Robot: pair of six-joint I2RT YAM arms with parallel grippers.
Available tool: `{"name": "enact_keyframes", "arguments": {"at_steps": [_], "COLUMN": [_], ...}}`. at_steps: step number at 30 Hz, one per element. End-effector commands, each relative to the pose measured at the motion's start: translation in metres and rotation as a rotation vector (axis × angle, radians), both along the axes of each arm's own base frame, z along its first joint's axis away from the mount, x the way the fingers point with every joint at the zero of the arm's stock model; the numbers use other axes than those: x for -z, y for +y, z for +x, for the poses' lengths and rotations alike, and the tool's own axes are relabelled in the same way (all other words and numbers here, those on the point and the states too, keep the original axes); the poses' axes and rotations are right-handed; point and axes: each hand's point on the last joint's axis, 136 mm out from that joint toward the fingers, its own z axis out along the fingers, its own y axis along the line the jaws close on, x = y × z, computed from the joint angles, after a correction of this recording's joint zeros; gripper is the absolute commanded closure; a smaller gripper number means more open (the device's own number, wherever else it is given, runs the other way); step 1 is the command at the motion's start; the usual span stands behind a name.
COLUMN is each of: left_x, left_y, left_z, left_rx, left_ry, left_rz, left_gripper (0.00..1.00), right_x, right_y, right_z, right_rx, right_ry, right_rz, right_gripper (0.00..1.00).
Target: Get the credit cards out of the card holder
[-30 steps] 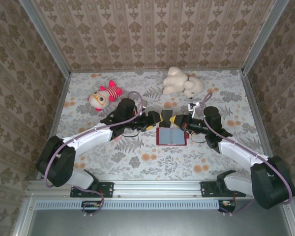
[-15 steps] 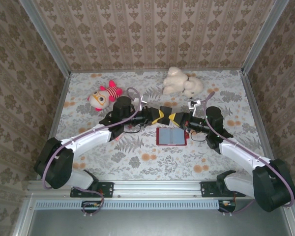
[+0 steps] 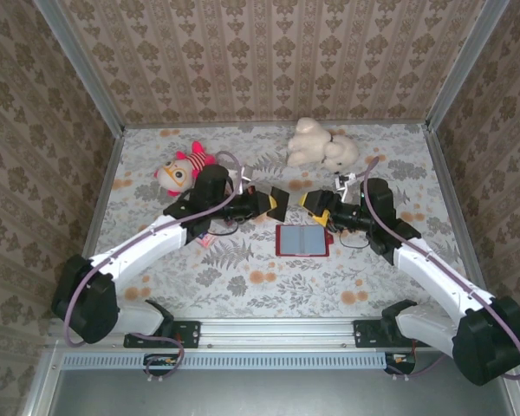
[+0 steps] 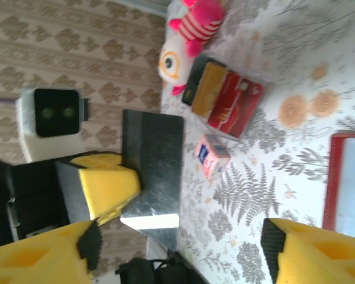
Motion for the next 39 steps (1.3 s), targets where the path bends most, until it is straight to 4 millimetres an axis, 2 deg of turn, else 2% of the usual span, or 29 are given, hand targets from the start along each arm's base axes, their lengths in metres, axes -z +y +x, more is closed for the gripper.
{"name": "enact_keyframes", "arguments": {"at_steps": [1,5,11,16,20,21,23,29,35,39], "left_x": [0.017,0.019,0.0,-0.011,-0.009,-0.007,-0.001,0.025,0.04,0.057], "left_y": [0.042,0.081,0.137,0.171,0.209,0.214,0.219,0.217,0.203,0.194], "left_z": [0.005,0.022,0.054,0.08,0.104,0.109,0.116,0.131,0.138,0.138], "left_rx": [-0.018,-0.023,-0.039,-0.075,-0.15,-0.155,-0.138,-0.044,0.037,0.108], "left_ry": [-0.106,-0.202,-0.386,-0.446,-0.435,-0.431,-0.432,-0.452,-0.474,-0.446], "left_rz": [0.257,0.432,0.673,0.723,0.787,0.779,0.741,0.691,0.655,0.685], "left_gripper": [1.0,1.0,1.0,1.0,1.0,1.0,1.0,1.0,1.0,1.0], "right_x": [0.025,0.03,0.04,0.048,0.051,0.061,0.063,0.075,0.081,0.082], "right_y": [-0.026,-0.029,-0.025,-0.02,-0.017,-0.015,-0.013,-0.007,0.003,0.006], "right_z": [-0.004,0.001,0.022,0.038,0.044,0.046,0.047,0.053,0.056,0.056], "right_rx": [0.054,0.021,0.033,0.035,0.02,0.009,0.003,-0.008,-0.034,-0.034], "right_ry": [0.065,0.095,0.137,0.157,0.164,0.189,0.197,0.229,0.266,0.276], "right_rz": [-0.243,-0.332,-0.358,-0.372,-0.378,-0.387,-0.386,-0.361,-0.318,-0.303], "right_gripper": [0.14,0.07,0.0,0.0,0.0,0.0,0.0,0.0,0.0,0.0]}}
